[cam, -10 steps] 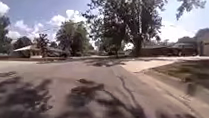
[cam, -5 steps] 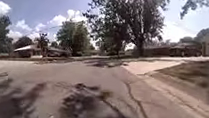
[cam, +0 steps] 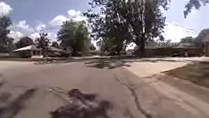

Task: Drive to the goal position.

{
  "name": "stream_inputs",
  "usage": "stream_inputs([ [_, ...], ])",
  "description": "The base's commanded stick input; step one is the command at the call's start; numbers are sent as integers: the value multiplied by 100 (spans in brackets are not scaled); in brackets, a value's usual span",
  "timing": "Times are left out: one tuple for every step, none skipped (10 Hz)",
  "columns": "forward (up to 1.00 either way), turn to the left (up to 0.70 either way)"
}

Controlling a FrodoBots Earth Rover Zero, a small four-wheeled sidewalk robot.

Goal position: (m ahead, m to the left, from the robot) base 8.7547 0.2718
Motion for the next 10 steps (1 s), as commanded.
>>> stream_inputs([
  [70,0],
  [70,0],
  [70,0],
  [70,0],
  [70,0],
  [70,0],
  [70,0],
  [70,0],
  [70,0],
  [70,0],
])
